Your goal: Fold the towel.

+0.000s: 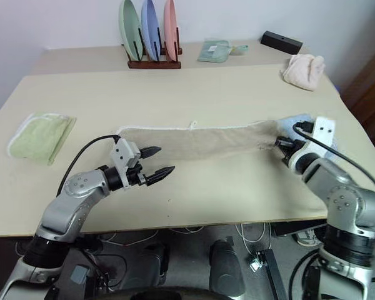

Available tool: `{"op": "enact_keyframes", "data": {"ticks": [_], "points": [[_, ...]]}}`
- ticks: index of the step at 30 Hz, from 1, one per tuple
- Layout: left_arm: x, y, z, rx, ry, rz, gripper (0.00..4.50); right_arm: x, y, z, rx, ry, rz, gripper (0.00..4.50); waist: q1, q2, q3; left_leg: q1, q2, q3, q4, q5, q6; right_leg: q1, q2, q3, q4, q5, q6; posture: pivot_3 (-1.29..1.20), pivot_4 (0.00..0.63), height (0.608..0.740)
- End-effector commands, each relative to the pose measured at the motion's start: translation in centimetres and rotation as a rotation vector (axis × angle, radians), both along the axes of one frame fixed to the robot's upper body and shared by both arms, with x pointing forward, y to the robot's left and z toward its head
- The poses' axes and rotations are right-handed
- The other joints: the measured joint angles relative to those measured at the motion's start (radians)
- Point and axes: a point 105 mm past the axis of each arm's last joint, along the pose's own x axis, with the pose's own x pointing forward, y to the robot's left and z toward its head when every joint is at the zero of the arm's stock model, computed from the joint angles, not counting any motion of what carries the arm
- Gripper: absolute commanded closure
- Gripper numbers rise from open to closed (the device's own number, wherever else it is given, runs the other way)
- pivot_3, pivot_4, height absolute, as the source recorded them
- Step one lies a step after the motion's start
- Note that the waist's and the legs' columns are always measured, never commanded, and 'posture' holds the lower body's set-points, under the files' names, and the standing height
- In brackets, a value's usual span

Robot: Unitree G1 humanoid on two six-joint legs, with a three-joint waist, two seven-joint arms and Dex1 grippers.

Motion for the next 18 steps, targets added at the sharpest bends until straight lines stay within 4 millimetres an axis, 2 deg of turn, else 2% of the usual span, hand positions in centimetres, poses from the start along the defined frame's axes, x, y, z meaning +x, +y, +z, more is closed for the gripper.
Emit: {"op": "enact_keyframes", "data": {"ticks": [1,4,6,11,14,18], "points": [[0.3,-0.2,0.7,0.011,-0.051,-0.02,0.62,0.5,4.3,2.6,-0.165,-0.091,0.217,4.48,-0.008,0.0,0.0,0.0,0.0,0.0,0.0,0.0,0.0,0.0,0.0,0.0,0.0,0.0,0.0,0.0,0.15,0.74],[0.6,-0.3,0.9,0.013,-0.057,-0.02,0.62,0.4,7.8,2.7,-0.302,-0.102,0.391,4.48,-0.012,0.0,0.0,-0.001,0.0,0.0,0.0,0.0,0.0,0.0,0.0,0.0,0.0,0.0,0.0,0.0,0.15,0.74],[0.9,-0.2,1.1,0.012,-0.065,-0.016,0.62,0.3,11.0,2.0,-0.43,-0.107,0.545,4.48,-0.012,0.0,0.0,-0.001,0.0,-0.001,0.0,0.0,0.0,0.0,0.0,-0.001,-0.001,0.0,0.0,0.0,0.15,0.74],[1.0,-0.2,1.2,0.008,-0.069,-0.009,0.62,1.0,16.3,-0.2,-0.528,-0.111,0.723,4.48,-0.013,0.0,0.0,-0.002,0.0,-0.001,0.0,0.0,0.0,0.0,0.0,-0.001,-0.003,0.0,0.0,0.0,0.15,0.74],[0.8,-0.4,1.1,0.01,-0.07,-0.009,0.62,1.1,18.4,-1.9,-0.567,-0.095,0.792,4.48,-0.009,0.0,0.0,-0.002,0.0,-0.001,0.0,0.0,0.0,0.0,0.0,-0.001,-0.003,0.0,0.0,0.0,0.15,0.74],[0.7,-0.3,1.2,0.007,-0.07,0.003,0.62,1.2,19.6,-2.8,-0.559,-0.087,0.826,4.48,-0.006,-0.001,0.0,-0.002,0.0,-0.001,0.0,0.0,0.0,0.0,0.0,-0.001,-0.005,0.0,0.0,0.0,0.15,0.74]]}}
